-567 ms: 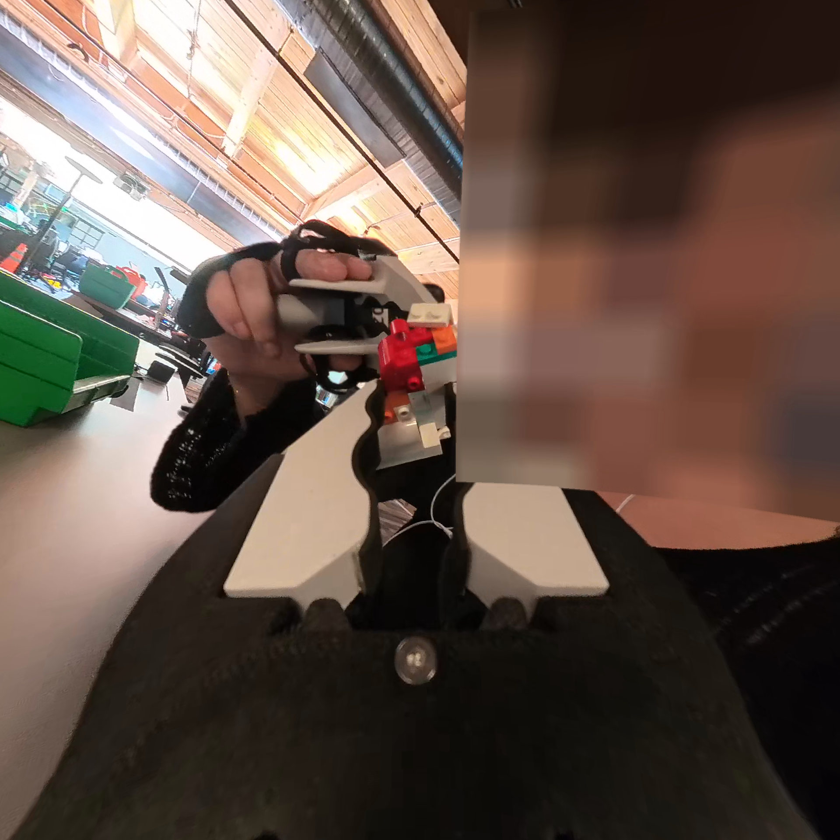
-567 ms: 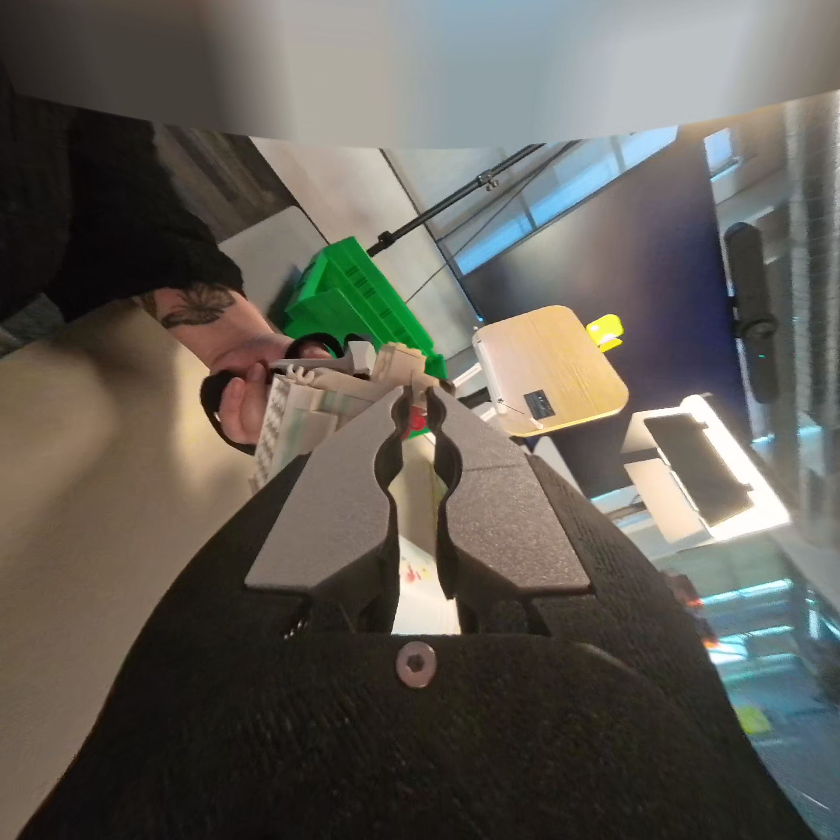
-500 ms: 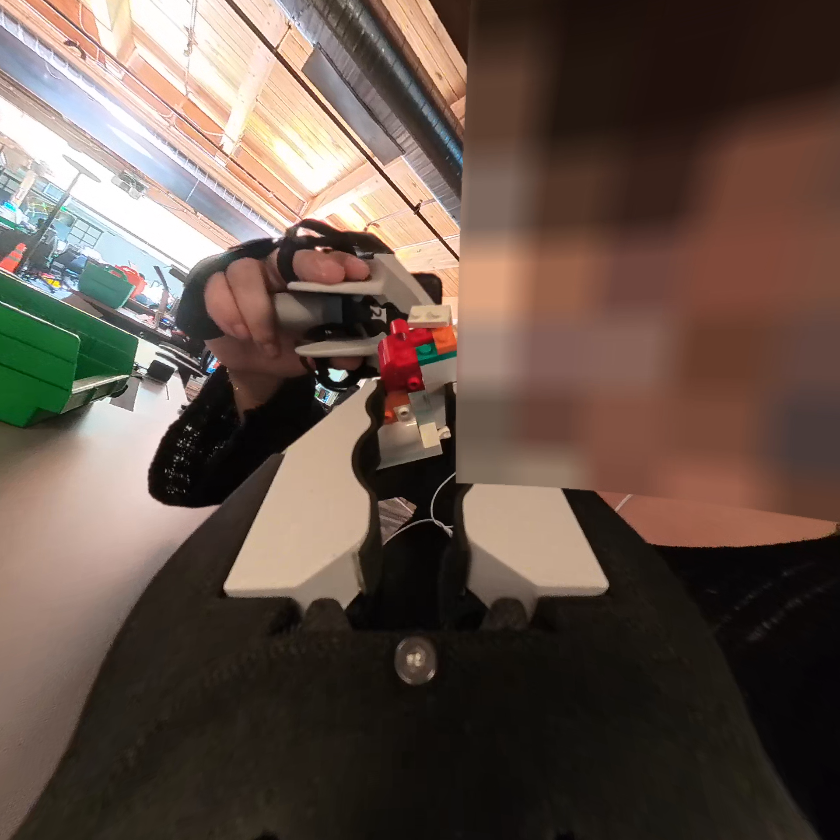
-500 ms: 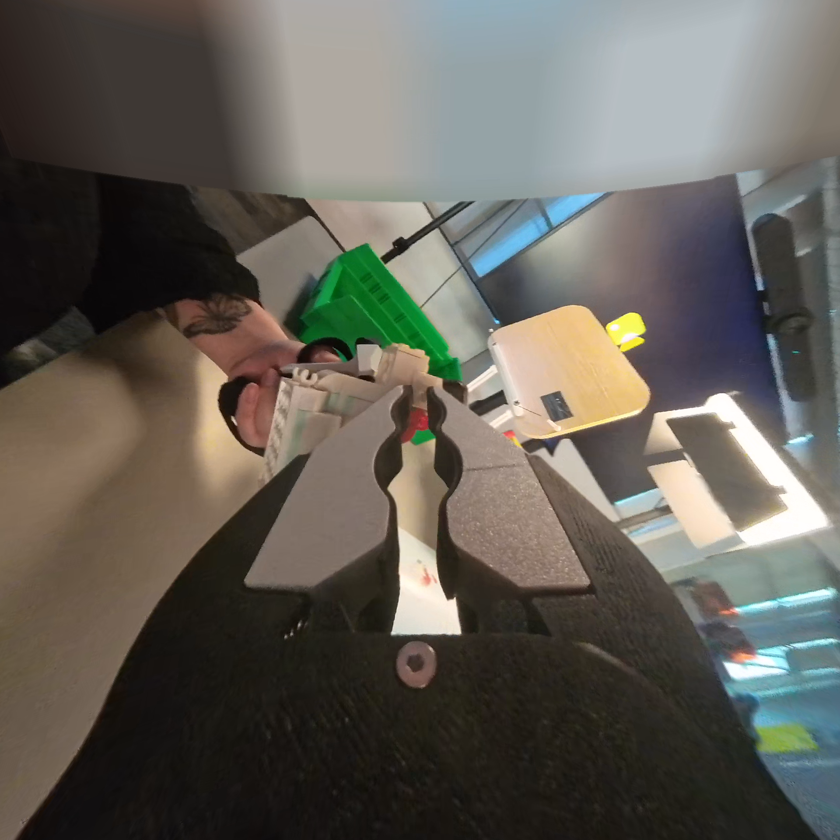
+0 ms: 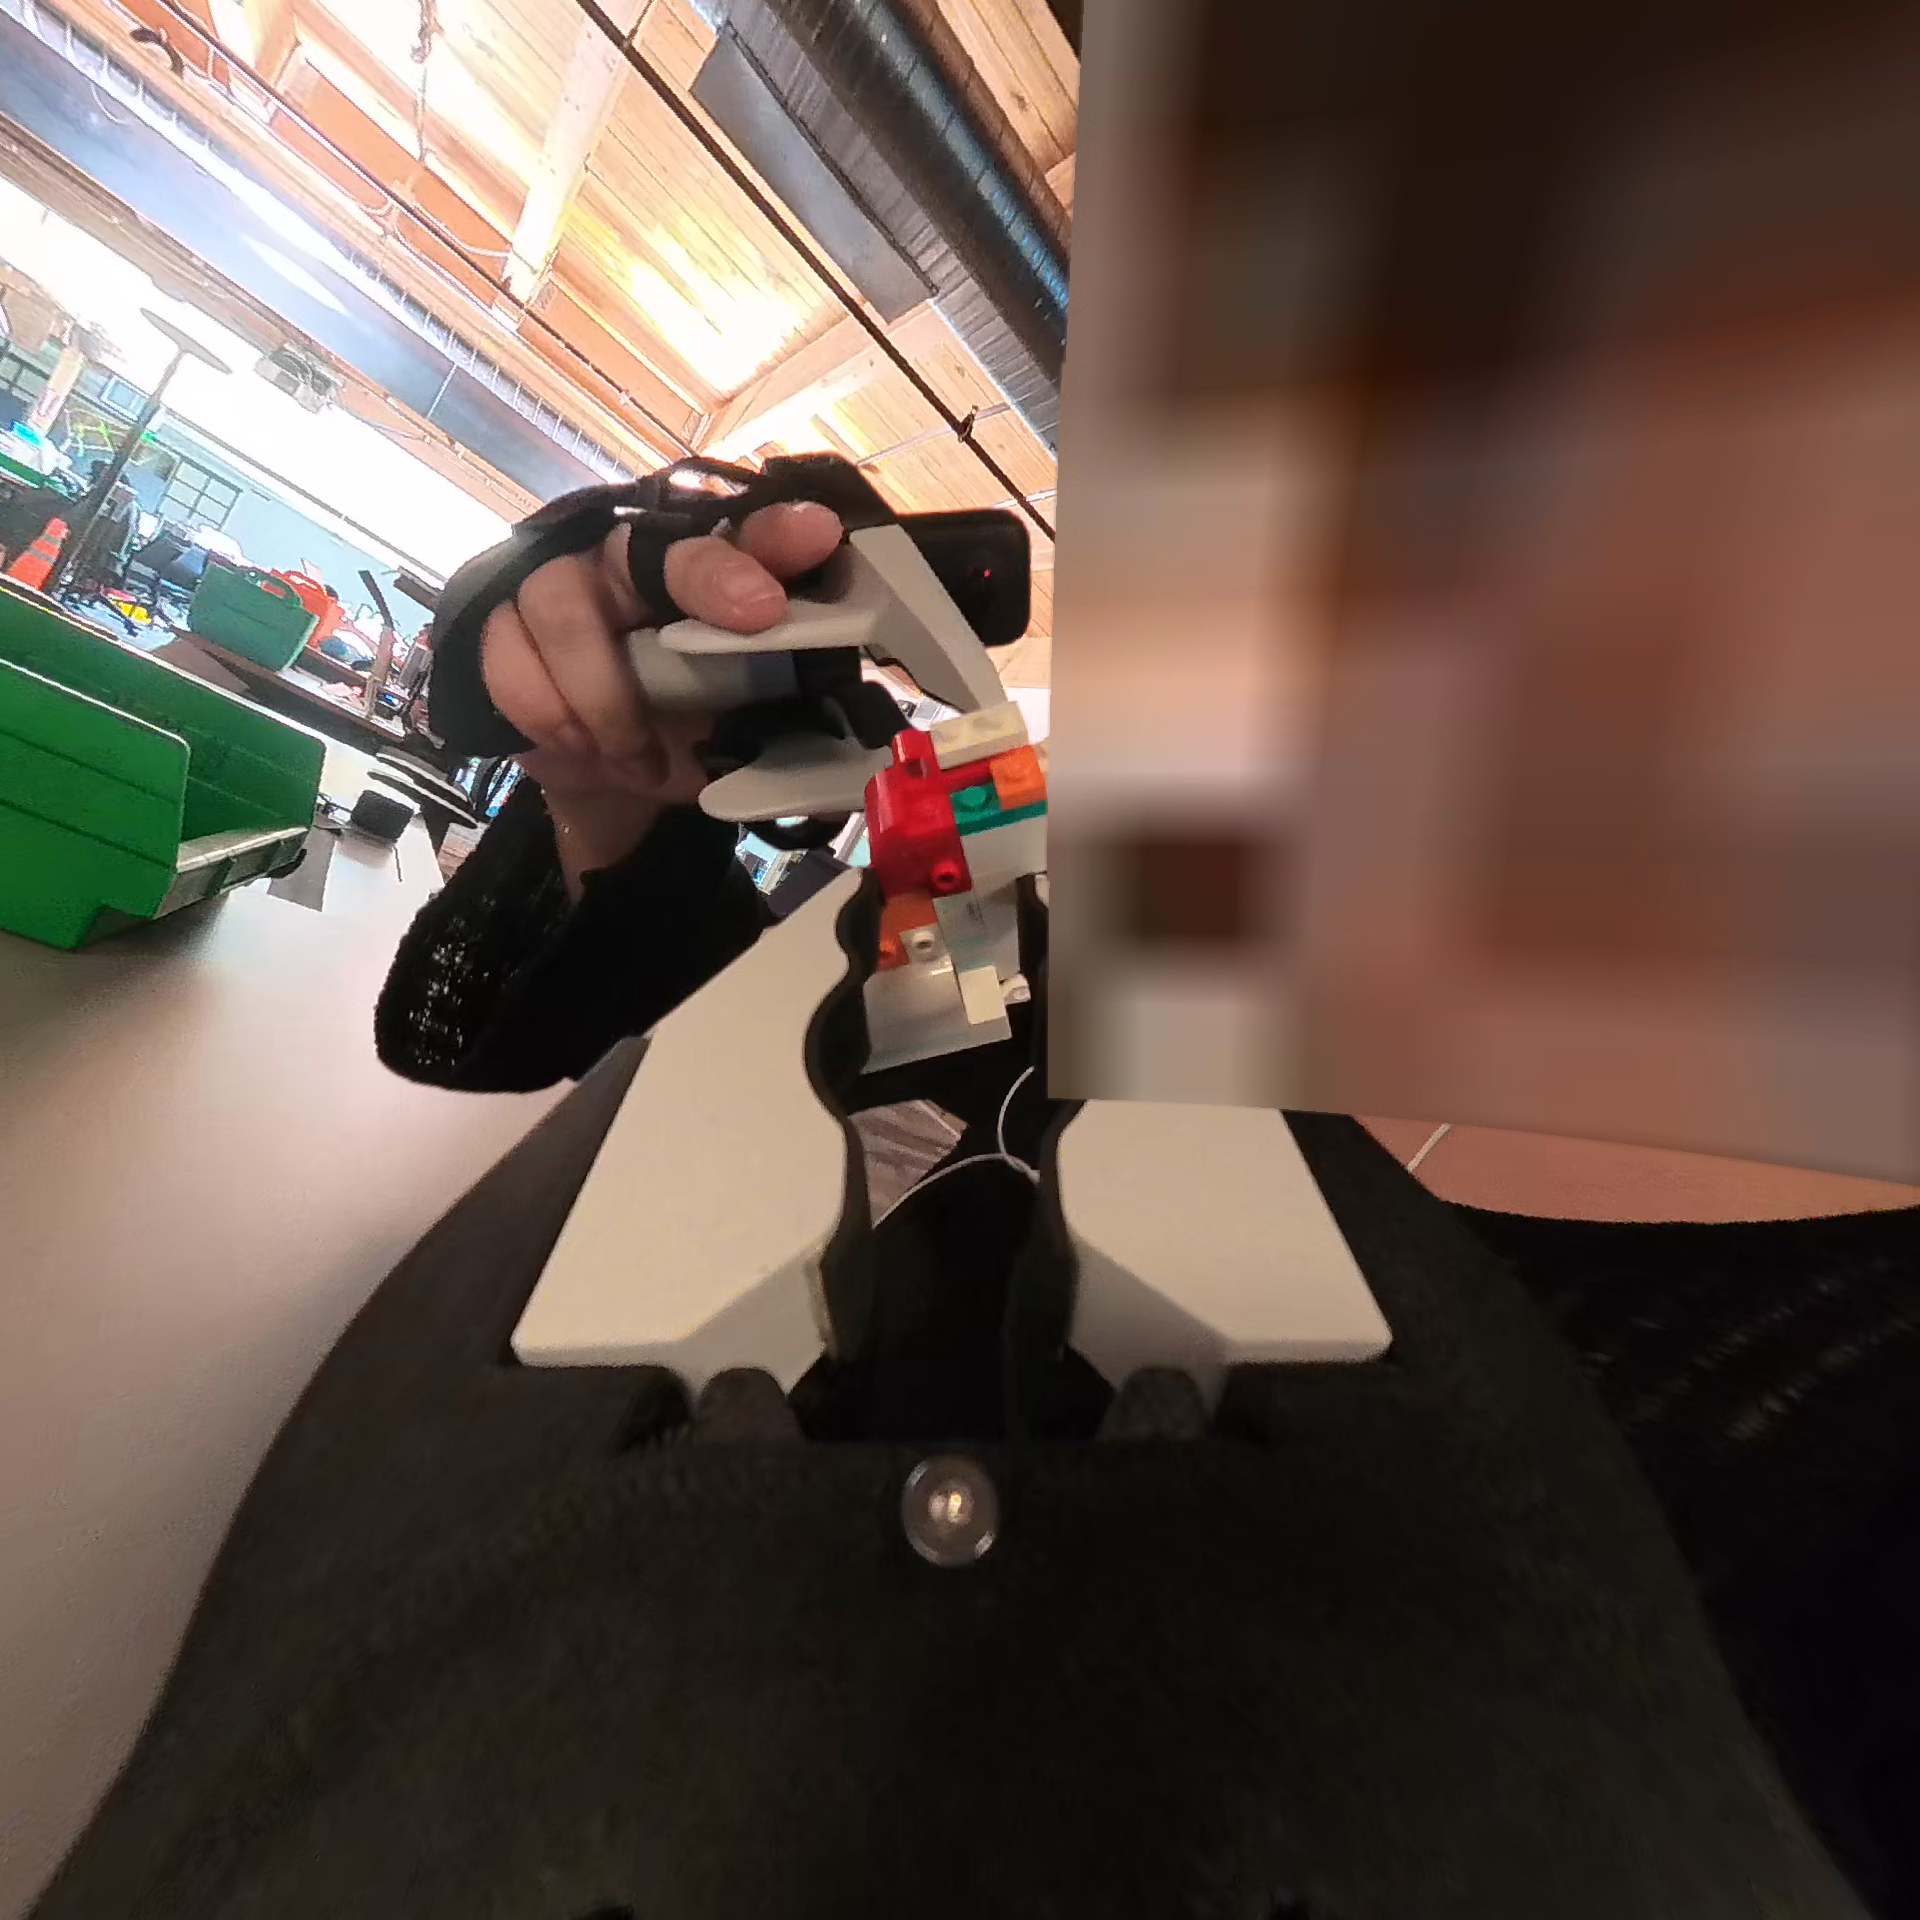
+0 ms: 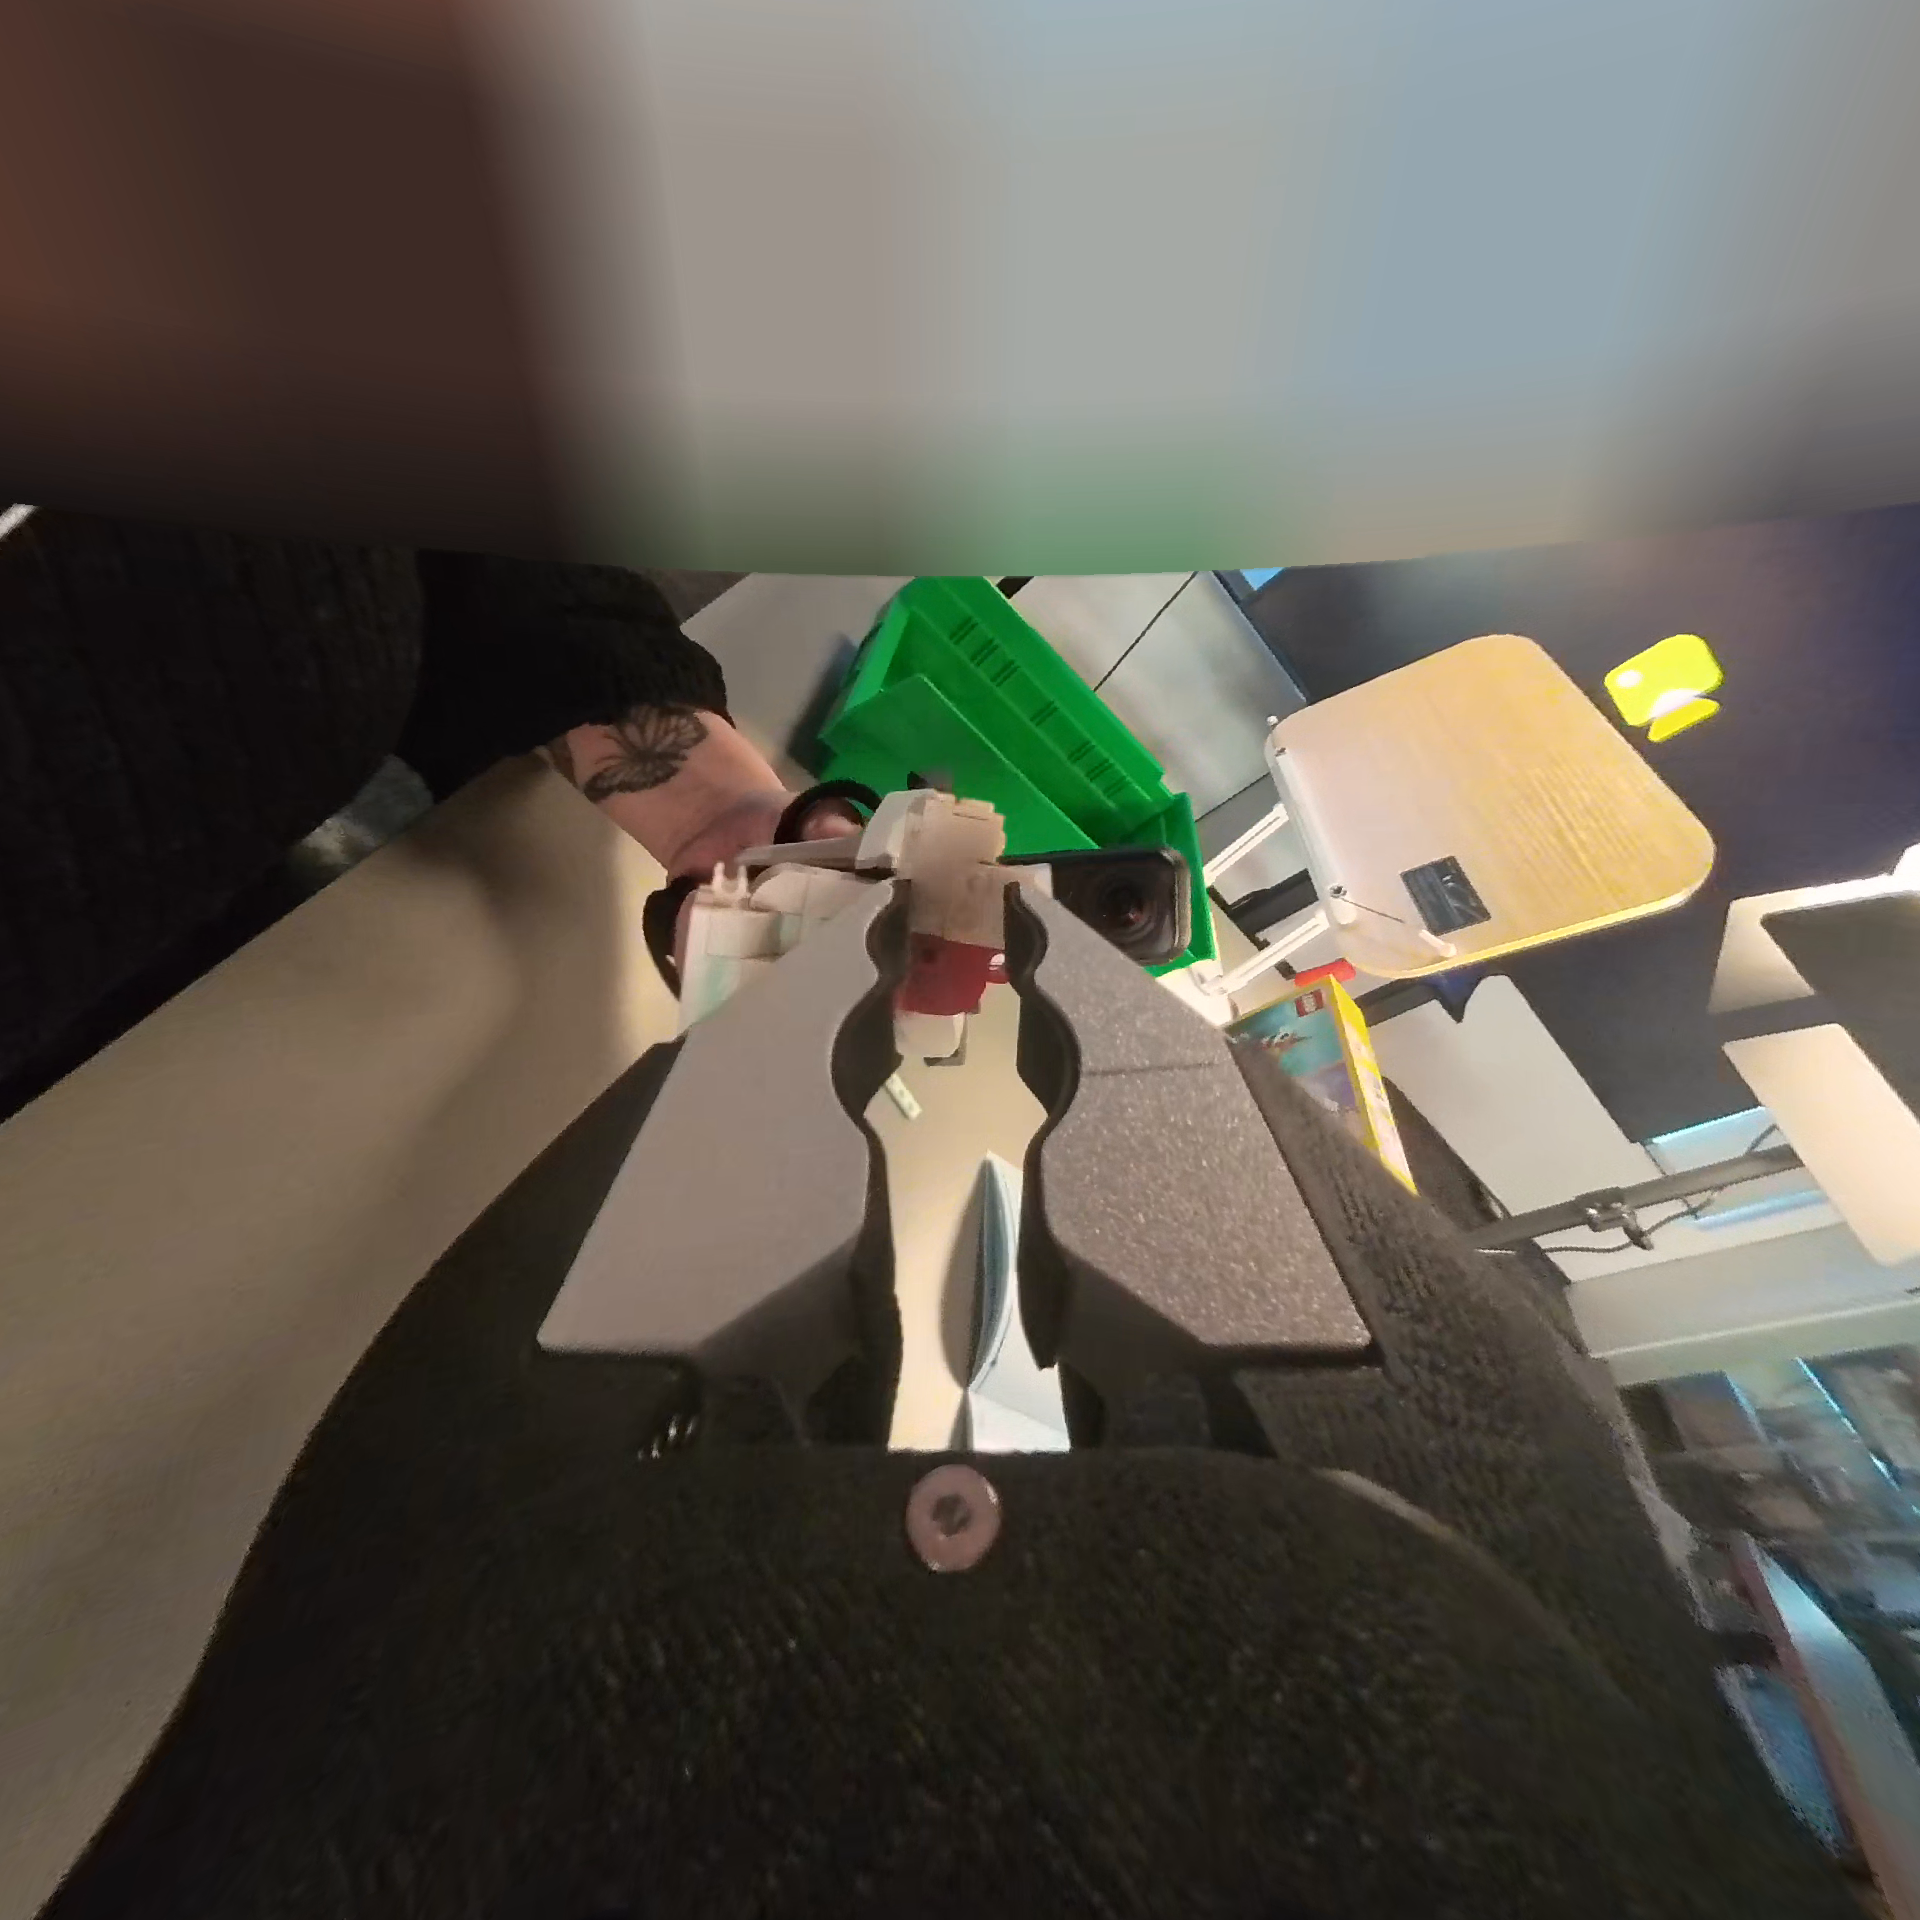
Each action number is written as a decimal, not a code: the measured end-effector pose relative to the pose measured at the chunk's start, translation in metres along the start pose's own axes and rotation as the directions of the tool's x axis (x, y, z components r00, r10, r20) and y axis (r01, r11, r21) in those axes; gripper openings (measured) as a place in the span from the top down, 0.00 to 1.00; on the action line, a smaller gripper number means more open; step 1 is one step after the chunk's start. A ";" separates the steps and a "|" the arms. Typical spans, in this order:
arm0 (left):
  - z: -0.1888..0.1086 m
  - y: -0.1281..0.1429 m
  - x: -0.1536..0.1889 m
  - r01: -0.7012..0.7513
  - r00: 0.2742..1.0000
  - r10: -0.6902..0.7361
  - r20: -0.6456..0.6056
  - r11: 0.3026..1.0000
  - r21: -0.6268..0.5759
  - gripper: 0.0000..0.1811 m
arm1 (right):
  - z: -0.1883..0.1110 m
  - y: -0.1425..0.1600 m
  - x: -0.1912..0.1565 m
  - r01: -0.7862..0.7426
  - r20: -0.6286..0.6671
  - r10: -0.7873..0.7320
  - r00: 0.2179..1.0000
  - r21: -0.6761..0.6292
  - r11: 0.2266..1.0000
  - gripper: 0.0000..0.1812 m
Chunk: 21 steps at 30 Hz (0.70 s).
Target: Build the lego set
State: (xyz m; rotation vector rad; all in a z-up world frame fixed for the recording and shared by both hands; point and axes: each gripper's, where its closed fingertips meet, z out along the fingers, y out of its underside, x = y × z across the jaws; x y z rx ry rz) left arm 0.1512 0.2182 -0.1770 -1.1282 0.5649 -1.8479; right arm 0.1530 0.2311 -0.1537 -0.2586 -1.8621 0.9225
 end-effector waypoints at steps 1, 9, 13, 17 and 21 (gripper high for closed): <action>0.000 0.001 0.000 -0.002 1.000 0.002 0.001 1.000 -0.004 0.86 | 0.000 0.000 0.000 -0.004 0.006 0.004 1.000 -0.002 1.000 0.91; 0.002 0.003 -0.001 -0.021 1.000 0.021 0.016 0.999 -0.026 0.86 | -0.003 -0.002 -0.001 -0.046 0.032 0.046 0.998 0.005 0.999 0.83; 0.001 0.004 -0.005 -0.021 0.999 0.022 0.040 0.999 -0.030 0.86 | 0.001 0.001 -0.006 -0.089 0.061 0.091 0.994 -0.041 0.995 0.69; 0.002 0.005 -0.007 -0.012 0.999 0.014 0.048 0.999 -0.039 0.86 | 0.008 0.007 -0.012 -0.120 0.101 0.131 0.986 -0.103 0.987 0.66; 0.000 0.002 -0.011 -0.017 0.998 0.019 0.060 0.999 -0.030 0.86 | 0.005 0.010 -0.009 -0.187 0.112 0.201 0.973 -0.126 0.974 0.74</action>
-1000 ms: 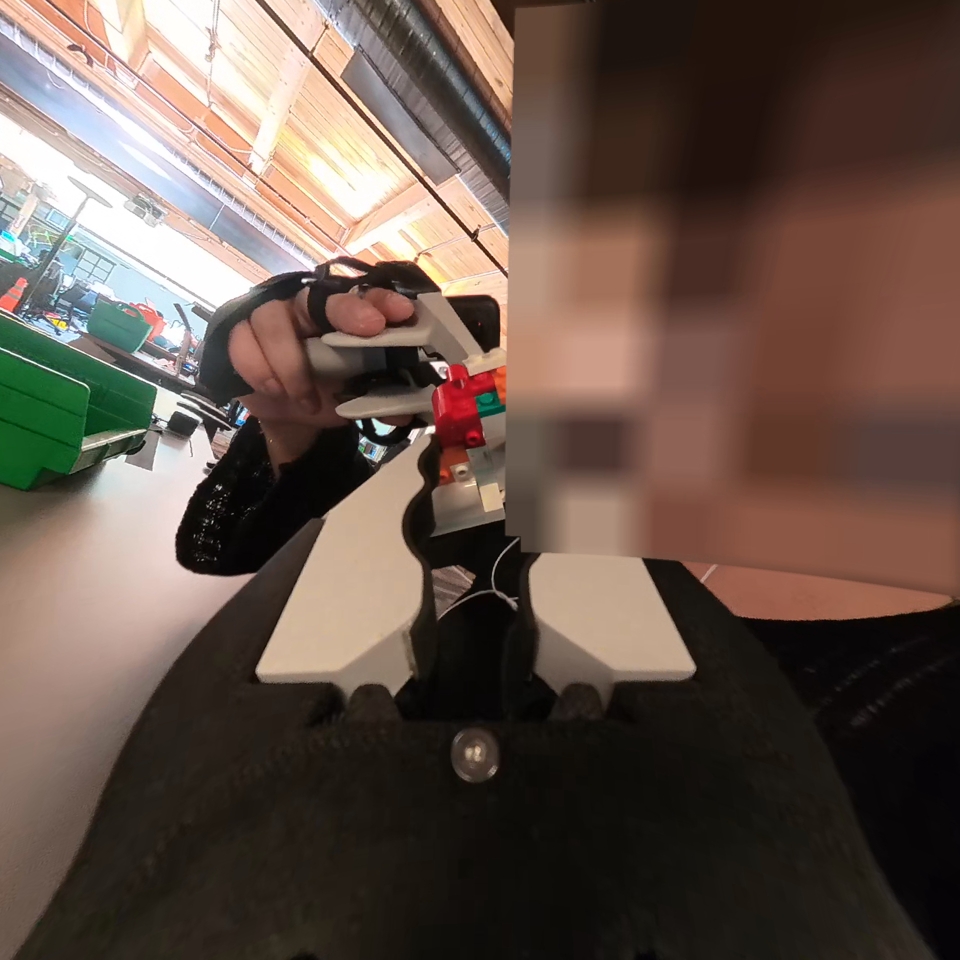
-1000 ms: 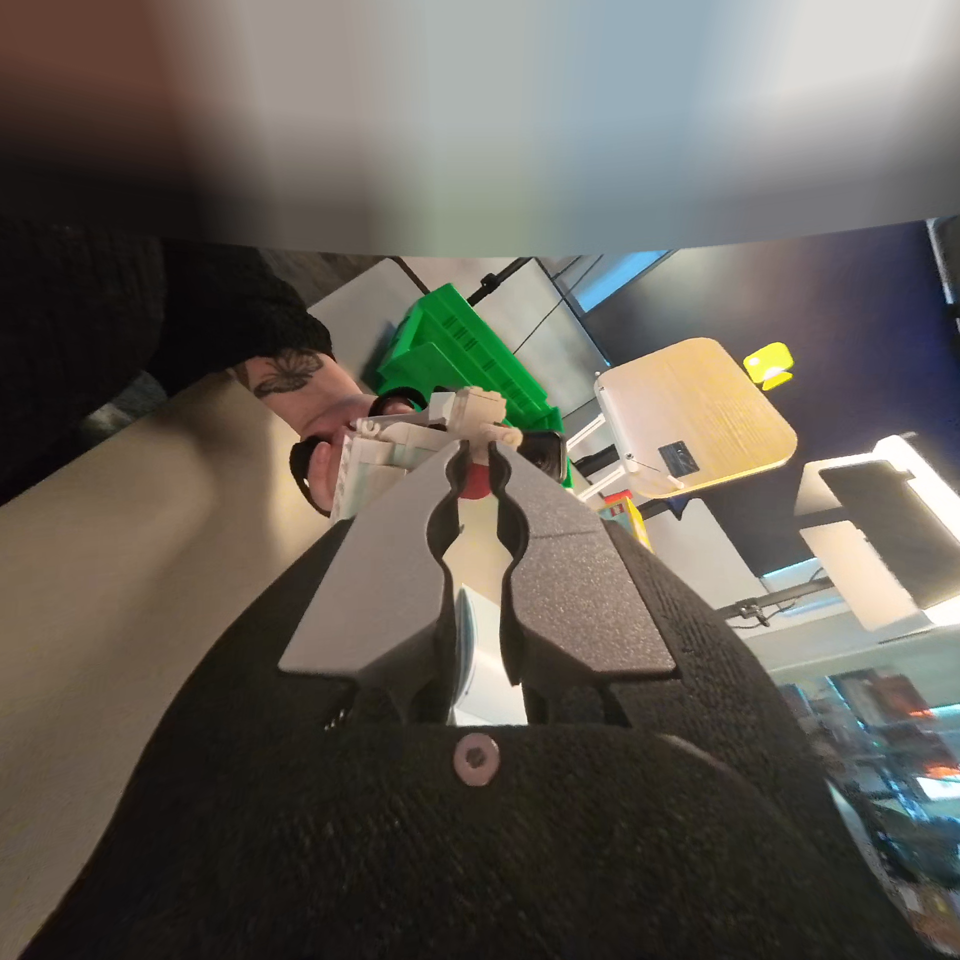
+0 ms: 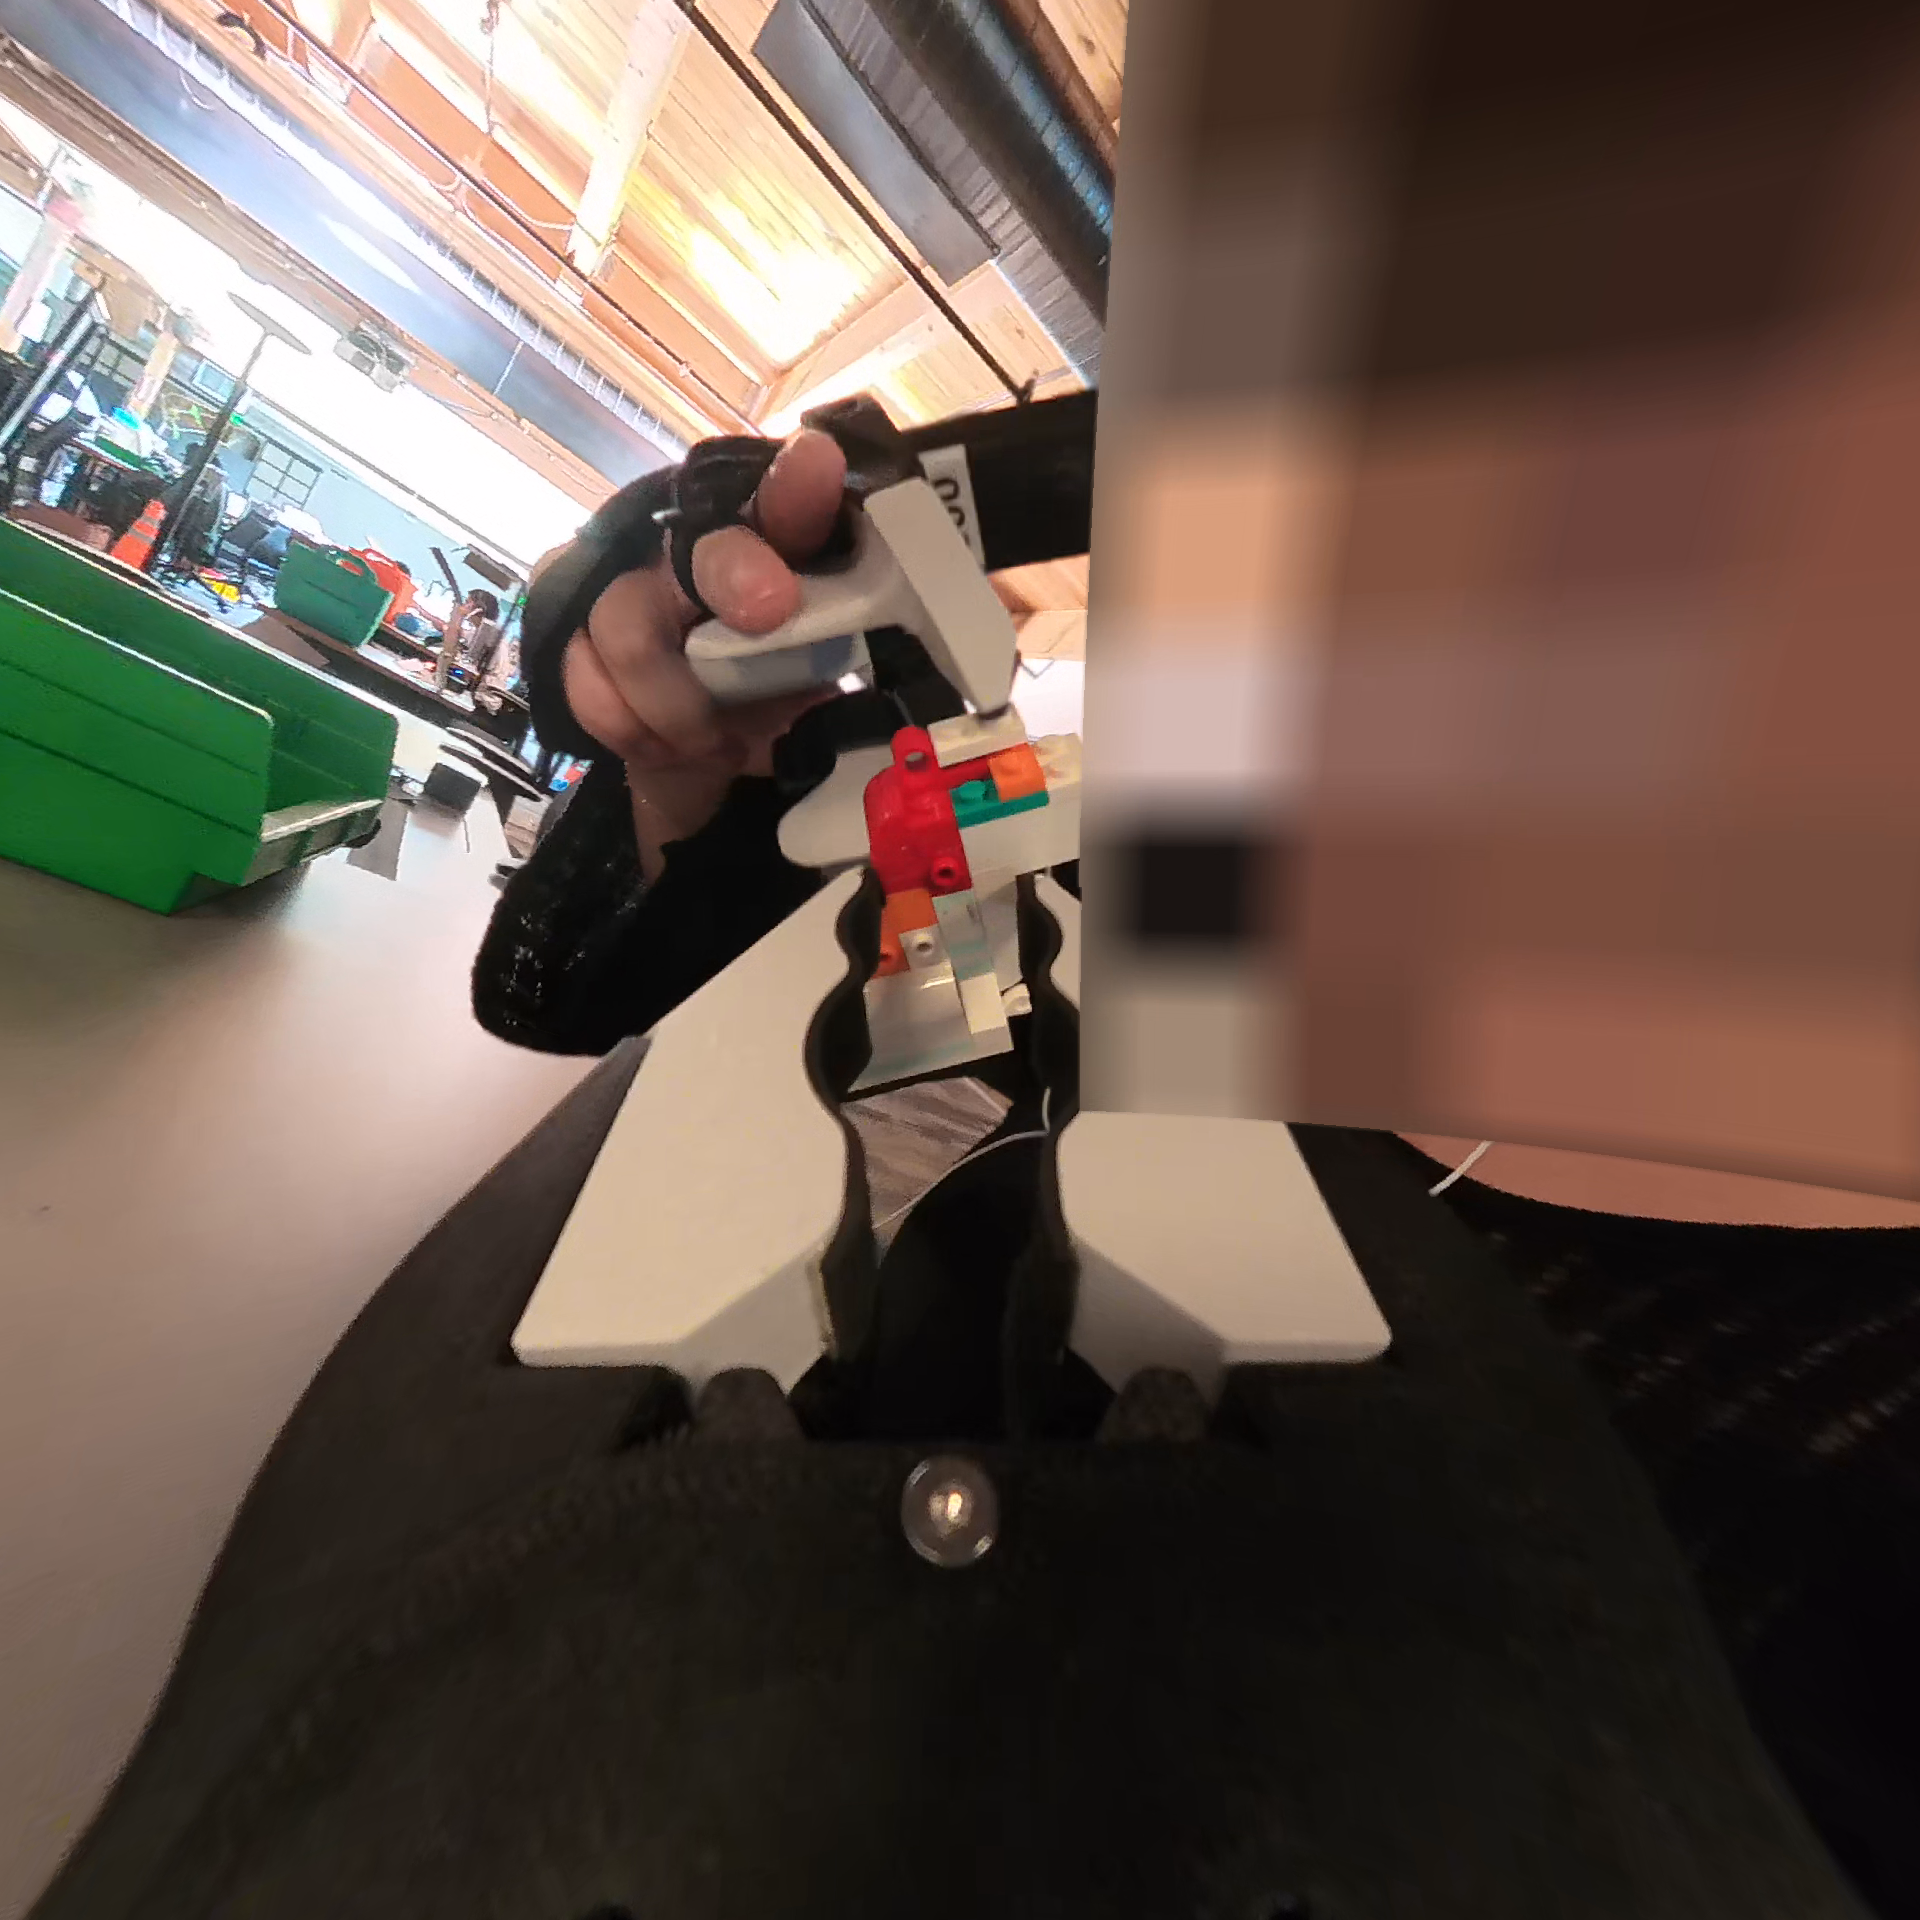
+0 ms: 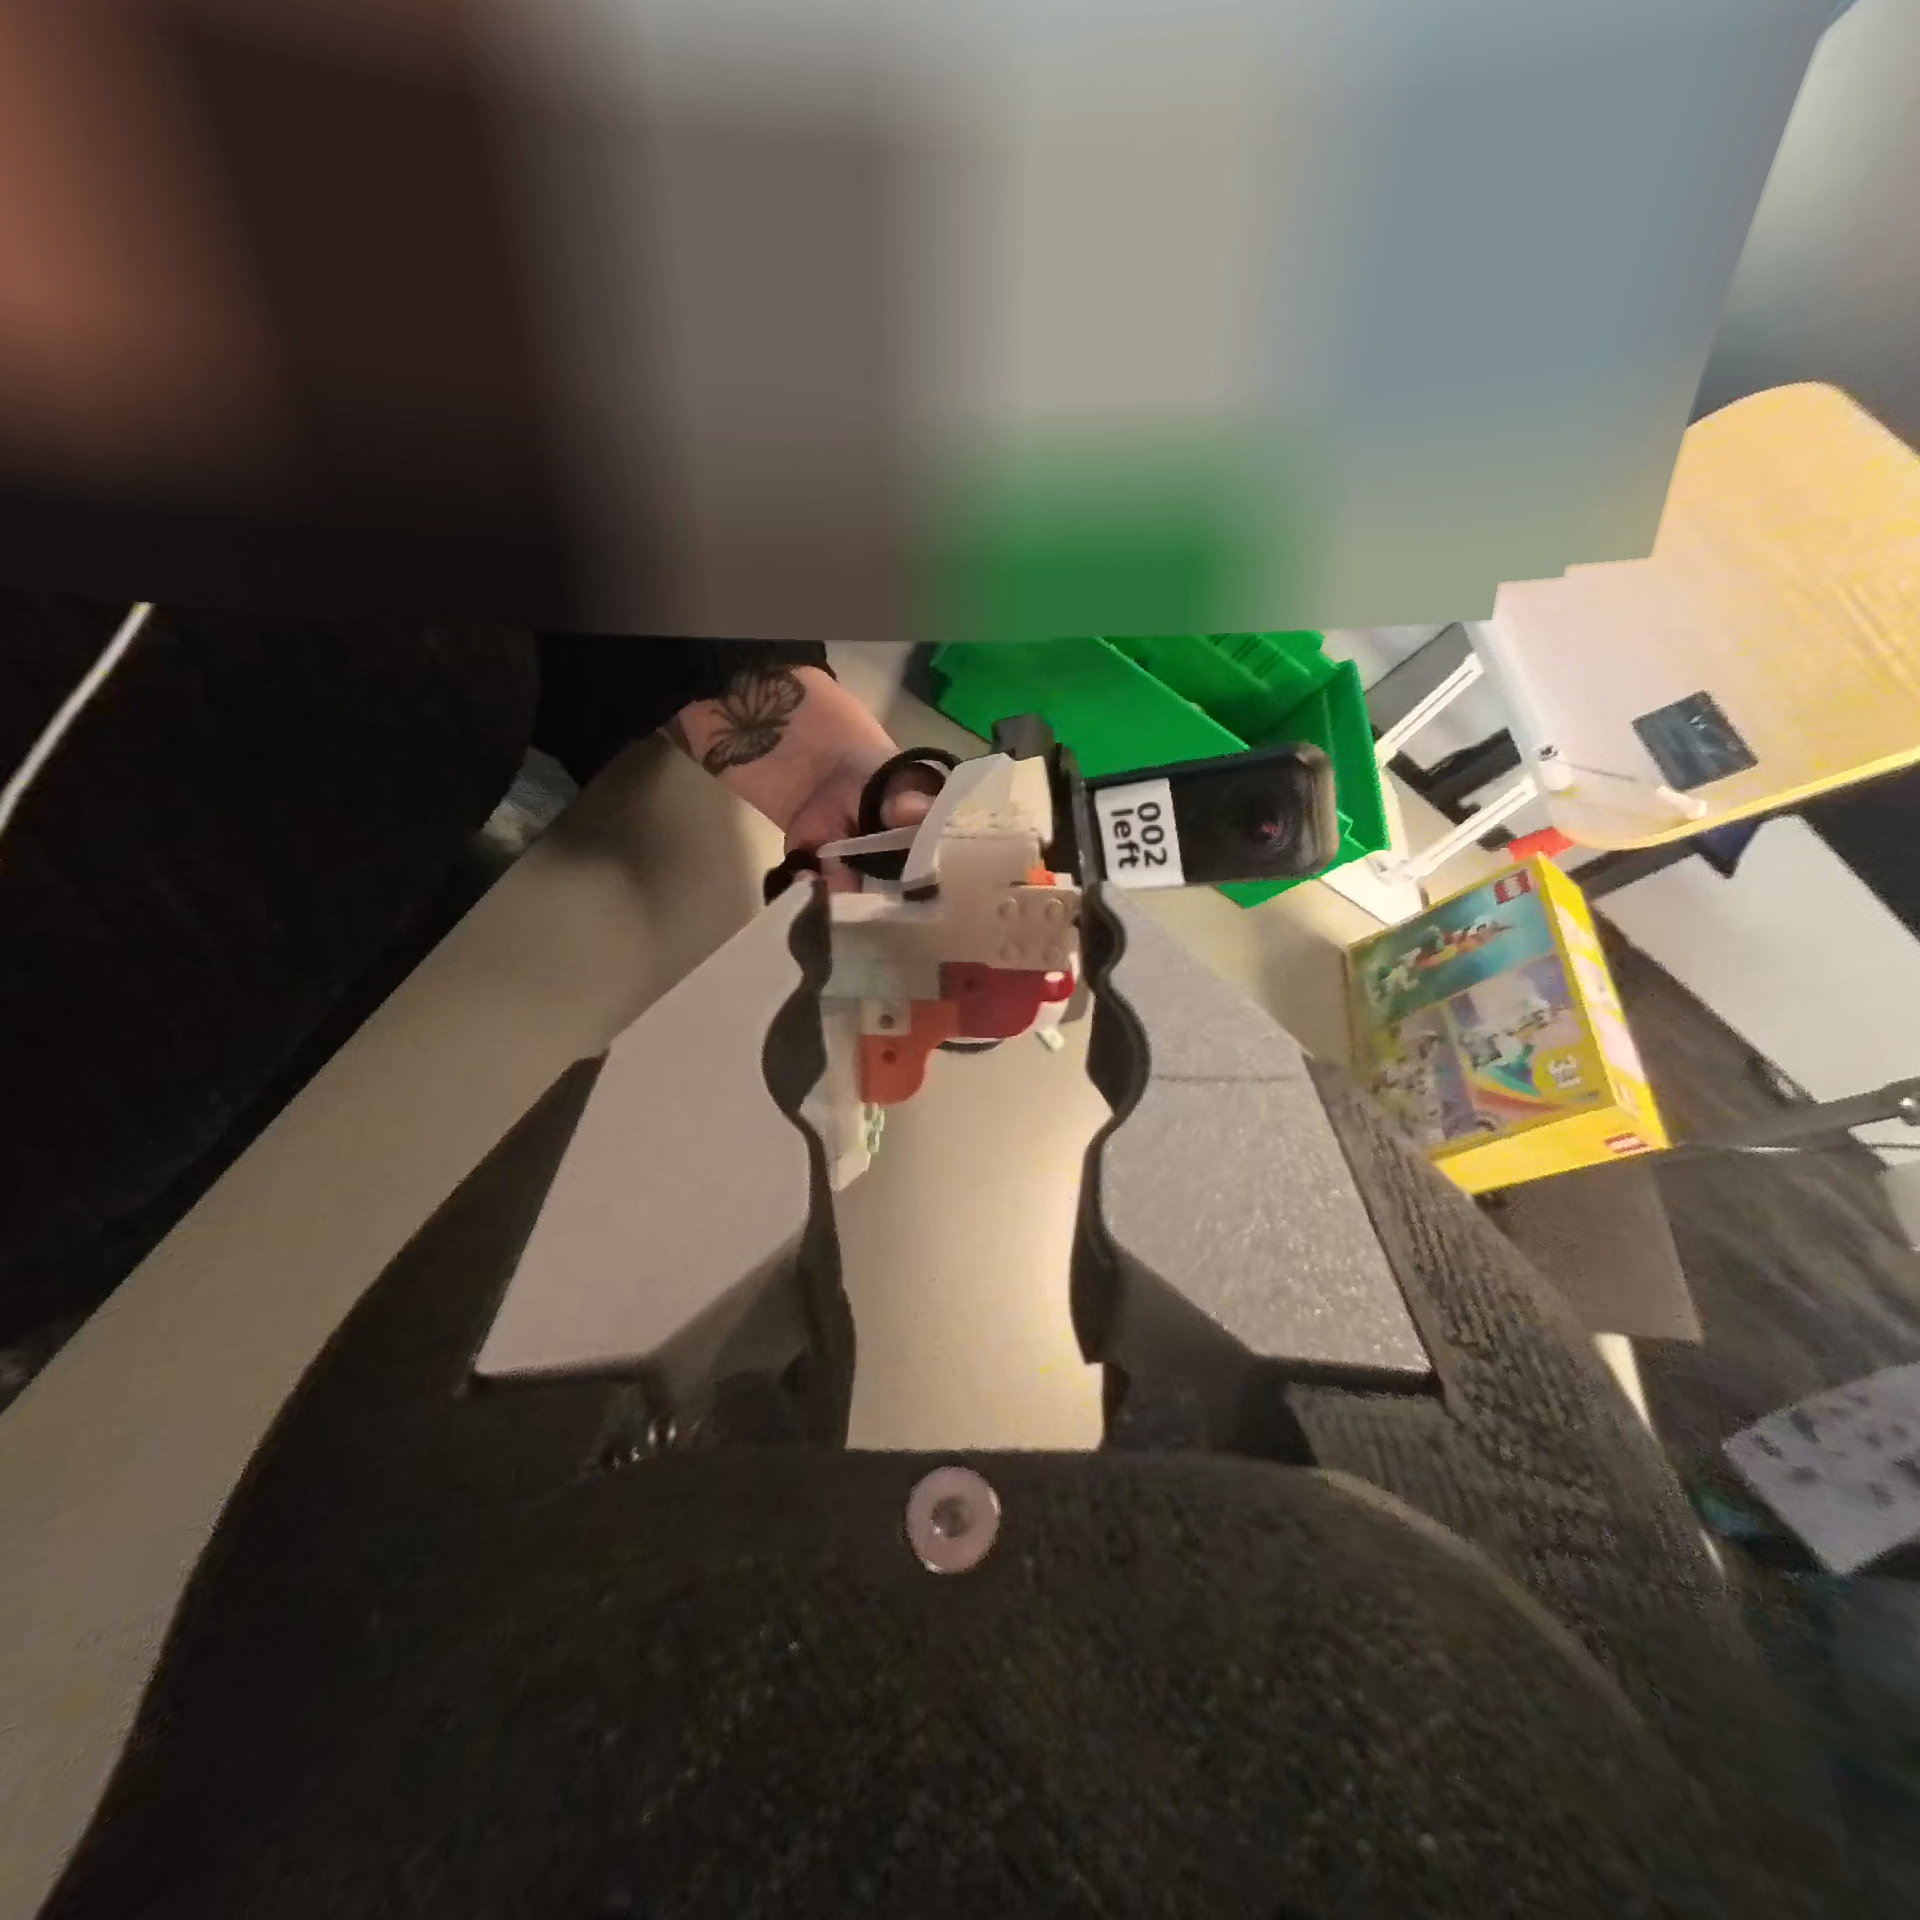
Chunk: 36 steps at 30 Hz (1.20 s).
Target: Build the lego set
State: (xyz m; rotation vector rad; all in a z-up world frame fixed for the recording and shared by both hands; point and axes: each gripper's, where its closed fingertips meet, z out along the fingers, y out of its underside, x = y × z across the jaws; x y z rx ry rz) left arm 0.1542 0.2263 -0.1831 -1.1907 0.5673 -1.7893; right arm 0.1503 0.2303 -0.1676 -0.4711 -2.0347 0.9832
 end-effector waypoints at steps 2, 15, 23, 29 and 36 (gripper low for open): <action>0.001 0.000 -0.001 -0.005 1.000 0.005 0.003 1.000 -0.005 0.86 | 0.000 0.001 0.002 -0.020 -0.003 0.020 1.000 -0.005 1.000 0.77; 0.007 0.000 -0.015 0.014 1.000 -0.013 0.025 0.999 -0.041 0.87 | -0.001 0.006 0.001 -0.019 -0.012 0.019 1.000 -0.031 0.999 0.87; 0.006 -0.007 -0.017 0.021 1.000 -0.021 0.018 1.000 -0.004 0.87 | -0.001 0.006 0.005 0.043 -0.109 -0.044 0.993 -0.009 0.999 0.87; 0.006 -0.004 -0.023 0.012 0.998 -0.012 0.060 1.000 0.003 0.87 | -0.004 0.012 0.006 0.036 -0.127 -0.037 0.991 -0.008 0.999 0.88; 0.003 -0.004 -0.028 -0.051 0.992 0.053 0.115 0.999 -0.017 0.87 | -0.005 0.016 0.004 0.025 -0.132 -0.024 0.991 0.002 1.000 0.87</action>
